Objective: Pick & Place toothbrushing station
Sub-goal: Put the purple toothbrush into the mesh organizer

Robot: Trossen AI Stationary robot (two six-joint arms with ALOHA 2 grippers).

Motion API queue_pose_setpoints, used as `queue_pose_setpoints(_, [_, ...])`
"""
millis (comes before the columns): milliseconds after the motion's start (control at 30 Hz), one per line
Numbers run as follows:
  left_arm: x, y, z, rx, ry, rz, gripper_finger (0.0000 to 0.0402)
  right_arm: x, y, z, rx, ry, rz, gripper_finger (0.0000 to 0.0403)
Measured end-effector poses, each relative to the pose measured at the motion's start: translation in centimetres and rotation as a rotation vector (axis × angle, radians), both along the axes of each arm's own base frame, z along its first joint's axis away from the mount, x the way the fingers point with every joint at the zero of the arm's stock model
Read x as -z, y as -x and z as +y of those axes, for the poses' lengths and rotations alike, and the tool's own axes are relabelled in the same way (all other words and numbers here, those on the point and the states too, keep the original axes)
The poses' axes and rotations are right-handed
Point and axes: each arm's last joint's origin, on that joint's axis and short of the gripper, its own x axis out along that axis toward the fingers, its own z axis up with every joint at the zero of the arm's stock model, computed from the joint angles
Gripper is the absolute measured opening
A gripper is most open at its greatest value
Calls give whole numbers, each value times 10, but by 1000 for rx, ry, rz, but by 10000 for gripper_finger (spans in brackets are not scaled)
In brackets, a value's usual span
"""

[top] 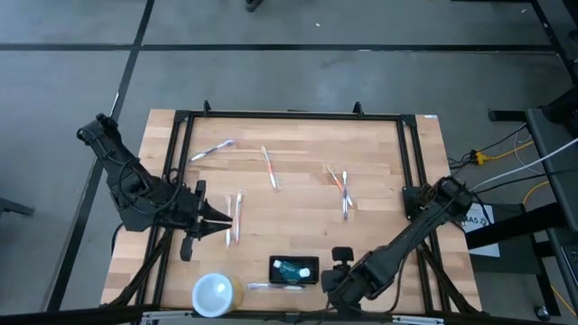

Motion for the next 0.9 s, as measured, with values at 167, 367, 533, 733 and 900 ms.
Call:
queue_pose_setpoints(167, [1,2,-4,12,37,6,61,15,-5,7,-10,14,-13,113])
queue_pose_setpoints(367, [1,4,-6,16,78,7,61,32,4,5,-3,71,-6,113])
queue_pose_setpoints(533, [1,4,-7,19,96,9,61,43,10,5,-6,102,-24,113])
queue_pose_setpoints(733, [3,3,-9,14,110,17,61,53,10,3,6,103,-69,113])
queue_pose_setpoints(900, [5,0,-12,8,123,25,61,61,12,2,6,93,-77,113])
